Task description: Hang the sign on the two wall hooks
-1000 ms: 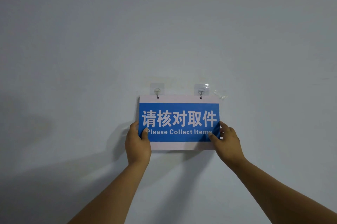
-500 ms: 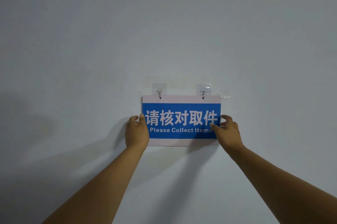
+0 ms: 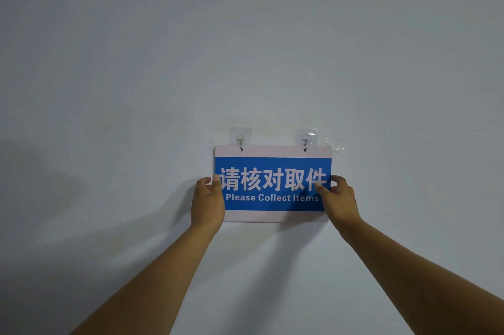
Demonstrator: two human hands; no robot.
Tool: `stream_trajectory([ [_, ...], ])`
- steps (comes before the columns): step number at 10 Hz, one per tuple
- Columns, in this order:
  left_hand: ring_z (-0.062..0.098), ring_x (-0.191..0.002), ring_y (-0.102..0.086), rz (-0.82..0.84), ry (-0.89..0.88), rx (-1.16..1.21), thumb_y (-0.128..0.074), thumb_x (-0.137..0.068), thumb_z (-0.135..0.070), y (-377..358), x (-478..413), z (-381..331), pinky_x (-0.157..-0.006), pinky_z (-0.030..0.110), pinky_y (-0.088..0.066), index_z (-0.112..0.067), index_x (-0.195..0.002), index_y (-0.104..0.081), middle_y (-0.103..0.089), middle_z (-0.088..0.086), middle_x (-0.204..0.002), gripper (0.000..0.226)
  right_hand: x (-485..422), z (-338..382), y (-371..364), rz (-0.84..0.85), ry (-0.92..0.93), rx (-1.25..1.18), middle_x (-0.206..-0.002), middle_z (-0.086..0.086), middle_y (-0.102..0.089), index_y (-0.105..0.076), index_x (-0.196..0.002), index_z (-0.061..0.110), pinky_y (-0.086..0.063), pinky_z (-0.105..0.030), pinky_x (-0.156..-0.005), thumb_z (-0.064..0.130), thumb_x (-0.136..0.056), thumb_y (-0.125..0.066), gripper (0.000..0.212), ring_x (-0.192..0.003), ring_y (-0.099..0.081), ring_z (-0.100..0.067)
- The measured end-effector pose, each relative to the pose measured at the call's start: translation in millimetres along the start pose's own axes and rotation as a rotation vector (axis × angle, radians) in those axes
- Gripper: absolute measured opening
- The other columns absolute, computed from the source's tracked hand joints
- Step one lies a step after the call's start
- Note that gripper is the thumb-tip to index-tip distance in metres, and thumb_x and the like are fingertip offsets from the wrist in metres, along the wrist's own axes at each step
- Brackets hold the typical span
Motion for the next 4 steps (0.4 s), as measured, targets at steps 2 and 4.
stream_trajectory([
  [2, 0.021, -0.095, -0.07, 0.02, -0.005, 0.017, -0.036, -0.103, -0.052, -0.2, 1.8, 2.2, -0.059, 0.028, -0.051, -0.016, -0.132, -0.049, -0.068, 0.006, -0.121, 0.048, 1.0, -6.3, 0.5, 0.009, -0.002, 0.007, -0.139, -0.012, -0.05, -0.041, -0.14, 0.024, -0.054, -0.051, -0.096, 0.043, -0.091, -0.063, 0.057, -0.117, -0.059, -0.032],
  [4, 0.033, -0.114, -0.059, -0.118, 0.069, -0.009, -0.042, -0.103, -0.042, 11.9, 37.9, 14.8, -0.083, 0.034, -0.048, -0.009, -0.147, -0.042, -0.047, 0.019, -0.145, 0.055, 20.0, 17.3, 19.3, -0.152, 0.097, -0.083, -0.141, -0.013, -0.045, -0.043, -0.14, 0.027, -0.053, -0.045, -0.094, 0.041, -0.09, -0.066, 0.057, -0.12, -0.056, -0.029],
])
Point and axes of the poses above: each hand's wrist, its own x-axis away from the middle knuckle, its own y-axis out of the back of the hand, z = x × y, the point moved 1 cm from there along -x, towards the middle knuckle
